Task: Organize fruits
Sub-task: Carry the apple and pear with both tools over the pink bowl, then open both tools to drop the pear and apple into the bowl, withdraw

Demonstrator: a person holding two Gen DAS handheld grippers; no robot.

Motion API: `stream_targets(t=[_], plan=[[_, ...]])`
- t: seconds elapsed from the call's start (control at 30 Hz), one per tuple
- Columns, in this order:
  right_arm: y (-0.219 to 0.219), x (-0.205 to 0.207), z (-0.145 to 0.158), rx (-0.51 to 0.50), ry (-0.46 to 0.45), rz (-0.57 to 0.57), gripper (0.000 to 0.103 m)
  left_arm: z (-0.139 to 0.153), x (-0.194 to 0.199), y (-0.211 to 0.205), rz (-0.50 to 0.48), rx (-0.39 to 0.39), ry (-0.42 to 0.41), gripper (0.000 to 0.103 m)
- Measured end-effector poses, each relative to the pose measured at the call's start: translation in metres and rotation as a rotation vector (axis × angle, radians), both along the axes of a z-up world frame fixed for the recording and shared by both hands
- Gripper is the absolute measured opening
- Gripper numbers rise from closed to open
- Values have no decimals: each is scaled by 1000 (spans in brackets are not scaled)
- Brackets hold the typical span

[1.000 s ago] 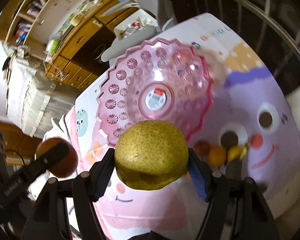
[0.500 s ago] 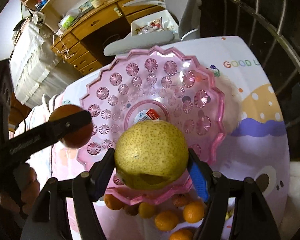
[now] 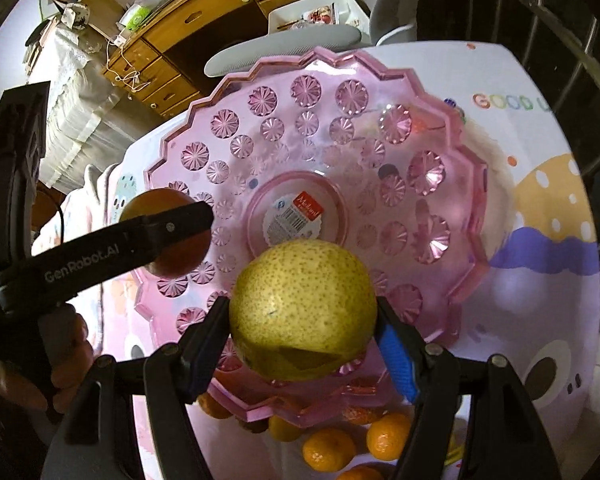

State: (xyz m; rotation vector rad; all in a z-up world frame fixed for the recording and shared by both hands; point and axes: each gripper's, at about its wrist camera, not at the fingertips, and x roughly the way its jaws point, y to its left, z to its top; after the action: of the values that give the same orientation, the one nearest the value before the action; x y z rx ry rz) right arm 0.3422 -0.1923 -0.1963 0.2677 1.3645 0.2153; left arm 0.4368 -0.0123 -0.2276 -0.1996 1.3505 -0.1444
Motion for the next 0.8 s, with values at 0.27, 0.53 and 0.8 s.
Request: stream_targets(t=[0.27, 0.53, 0.8], plan=[[-1, -2, 2, -10, 5, -10, 72, 20, 1, 2, 5, -38, -78, 80], [-4, -13, 29, -3, -75, -30, 72, 38, -8, 7, 28, -43, -109, 80], [2, -35, 52, 4, -108, -55, 72, 75, -46, 17, 18, -39, -134, 80]])
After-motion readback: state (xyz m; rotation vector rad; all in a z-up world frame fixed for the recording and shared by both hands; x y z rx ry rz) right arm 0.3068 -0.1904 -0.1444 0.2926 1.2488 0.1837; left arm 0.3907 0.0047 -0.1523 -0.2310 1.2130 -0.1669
